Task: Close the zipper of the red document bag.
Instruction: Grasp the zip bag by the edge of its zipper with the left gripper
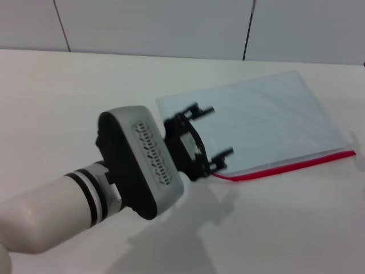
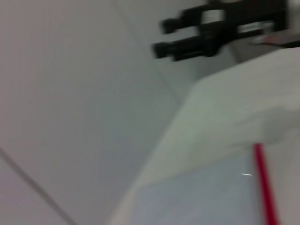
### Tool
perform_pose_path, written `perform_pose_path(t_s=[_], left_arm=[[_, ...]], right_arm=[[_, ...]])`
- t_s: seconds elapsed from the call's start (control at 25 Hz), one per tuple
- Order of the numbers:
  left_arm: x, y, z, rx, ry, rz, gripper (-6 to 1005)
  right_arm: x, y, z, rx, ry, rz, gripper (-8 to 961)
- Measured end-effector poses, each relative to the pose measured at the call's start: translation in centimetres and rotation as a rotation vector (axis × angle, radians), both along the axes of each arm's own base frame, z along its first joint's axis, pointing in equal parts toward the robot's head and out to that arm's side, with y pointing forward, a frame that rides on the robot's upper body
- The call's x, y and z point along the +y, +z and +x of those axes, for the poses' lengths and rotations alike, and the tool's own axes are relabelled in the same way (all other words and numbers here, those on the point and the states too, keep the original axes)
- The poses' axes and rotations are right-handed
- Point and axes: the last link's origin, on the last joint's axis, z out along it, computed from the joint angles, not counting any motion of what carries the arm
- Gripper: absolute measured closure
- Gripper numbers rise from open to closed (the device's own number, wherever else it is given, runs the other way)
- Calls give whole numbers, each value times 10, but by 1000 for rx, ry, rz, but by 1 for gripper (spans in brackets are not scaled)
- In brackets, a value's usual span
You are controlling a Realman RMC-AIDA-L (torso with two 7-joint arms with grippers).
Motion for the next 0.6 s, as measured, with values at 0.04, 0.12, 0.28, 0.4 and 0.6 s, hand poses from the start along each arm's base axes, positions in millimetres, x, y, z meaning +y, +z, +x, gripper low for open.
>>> perform_pose_path(t_s=[0.04,0.12,0.28,0.4,0.6], left_arm=[[-2,0,1,15,1,-32,200],[-6,2,3,41,17,-110,202],[-7,7,2,72,60,-195,202],[-3,7,-1,113,114,-232,203],[5,8,-4,150,160,-226,203]], right_arm=[[0,0,0,0,0,0,272],[0,0,0,0,0,0,272],[0,0,0,0,0,0,272],[0,0,0,0,0,0,271],[1,0,-1,-1,4,-1,271]])
